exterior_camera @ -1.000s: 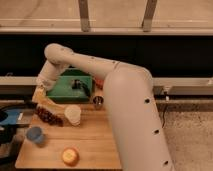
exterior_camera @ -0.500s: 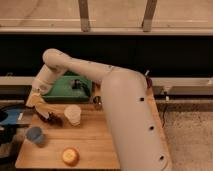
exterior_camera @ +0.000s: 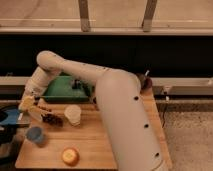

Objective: Place banana in plastic cup

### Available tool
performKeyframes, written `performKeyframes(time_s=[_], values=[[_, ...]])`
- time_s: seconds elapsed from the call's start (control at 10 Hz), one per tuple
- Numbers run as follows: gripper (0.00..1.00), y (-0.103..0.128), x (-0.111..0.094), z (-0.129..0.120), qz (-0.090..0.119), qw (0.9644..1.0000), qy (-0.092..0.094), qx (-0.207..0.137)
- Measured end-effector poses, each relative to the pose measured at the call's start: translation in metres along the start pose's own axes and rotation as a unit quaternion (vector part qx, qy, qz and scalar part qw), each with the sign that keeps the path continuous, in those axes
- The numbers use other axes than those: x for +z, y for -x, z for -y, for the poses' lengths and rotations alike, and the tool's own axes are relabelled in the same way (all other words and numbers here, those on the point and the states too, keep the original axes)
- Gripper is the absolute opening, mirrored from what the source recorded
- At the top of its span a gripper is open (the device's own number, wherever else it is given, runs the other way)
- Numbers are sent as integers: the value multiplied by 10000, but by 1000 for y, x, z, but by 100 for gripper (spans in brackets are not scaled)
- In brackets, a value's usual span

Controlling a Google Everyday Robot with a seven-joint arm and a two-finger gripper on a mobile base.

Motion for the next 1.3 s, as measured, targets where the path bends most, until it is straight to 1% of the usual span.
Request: performKeyframes(time_s=[0.4,0.7,0.8,1.0,1.3], values=[[0,17,25,-18,118,9997,182,-133],[0,28,42,-35,144,9995,250,-159],[0,30,43,-39,153,9994,250,-158],[0,29,47,-44,253,9993,246,-112],[0,12,49,-40,494,9984,271,-13]])
